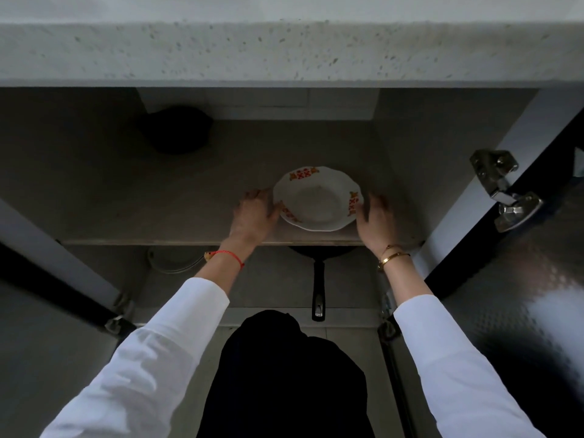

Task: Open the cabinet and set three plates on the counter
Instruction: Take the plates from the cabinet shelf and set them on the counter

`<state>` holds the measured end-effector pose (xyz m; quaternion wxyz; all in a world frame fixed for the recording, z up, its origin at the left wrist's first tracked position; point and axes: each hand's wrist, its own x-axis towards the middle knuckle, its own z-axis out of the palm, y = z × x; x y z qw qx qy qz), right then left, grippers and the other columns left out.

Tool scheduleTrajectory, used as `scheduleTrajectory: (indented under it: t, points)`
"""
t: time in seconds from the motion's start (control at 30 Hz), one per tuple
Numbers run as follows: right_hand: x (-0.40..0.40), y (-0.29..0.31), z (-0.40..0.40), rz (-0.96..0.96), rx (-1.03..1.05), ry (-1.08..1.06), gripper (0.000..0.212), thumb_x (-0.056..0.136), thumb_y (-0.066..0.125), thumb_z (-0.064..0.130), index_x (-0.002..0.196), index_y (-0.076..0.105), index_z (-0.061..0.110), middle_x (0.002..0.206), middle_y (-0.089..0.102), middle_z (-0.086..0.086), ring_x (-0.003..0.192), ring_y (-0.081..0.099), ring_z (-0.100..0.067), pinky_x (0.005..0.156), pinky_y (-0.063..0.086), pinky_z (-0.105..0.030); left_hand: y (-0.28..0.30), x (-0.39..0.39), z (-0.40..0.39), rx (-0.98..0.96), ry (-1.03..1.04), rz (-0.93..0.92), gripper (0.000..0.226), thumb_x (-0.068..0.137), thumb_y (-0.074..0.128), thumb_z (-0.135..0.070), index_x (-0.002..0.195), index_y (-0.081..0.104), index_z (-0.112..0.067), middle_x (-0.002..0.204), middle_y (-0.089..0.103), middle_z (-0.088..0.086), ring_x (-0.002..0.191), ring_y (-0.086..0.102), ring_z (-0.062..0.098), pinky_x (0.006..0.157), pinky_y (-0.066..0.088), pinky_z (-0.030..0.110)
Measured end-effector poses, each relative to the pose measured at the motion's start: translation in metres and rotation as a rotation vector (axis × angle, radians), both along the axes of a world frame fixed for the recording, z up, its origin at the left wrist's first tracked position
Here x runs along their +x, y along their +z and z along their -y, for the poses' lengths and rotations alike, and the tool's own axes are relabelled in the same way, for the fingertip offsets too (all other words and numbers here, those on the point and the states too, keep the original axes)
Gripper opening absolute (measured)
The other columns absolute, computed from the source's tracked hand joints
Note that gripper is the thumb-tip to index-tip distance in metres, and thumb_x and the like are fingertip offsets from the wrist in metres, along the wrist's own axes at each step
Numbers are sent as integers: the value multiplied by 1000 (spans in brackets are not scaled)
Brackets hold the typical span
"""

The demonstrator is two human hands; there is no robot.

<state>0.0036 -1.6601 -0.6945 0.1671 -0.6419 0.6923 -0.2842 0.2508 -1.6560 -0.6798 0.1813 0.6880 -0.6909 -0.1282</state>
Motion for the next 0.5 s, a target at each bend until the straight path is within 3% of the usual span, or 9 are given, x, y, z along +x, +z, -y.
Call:
scheduleTrajectory:
  t: [0.27,0.5]
  points:
    - [6,-8,8,72,58,16,40,100,41,27,136,44,11,136,49,-16,128,40,-38,105,37,-45,-13,-3,14,64,37,39,50,95,45,-44,135,49,-16,131,52,17,125,43,40,102,38,48]
    - [6,-7,7,99,65,10,37,99,42,24,133,45,12,133,52,-16,122,47,-40,100,43,-50,-12,-2,15,92,0,-127,43,93,53,-38,129,57,-15,127,61,17,119,55,37,98,46,43]
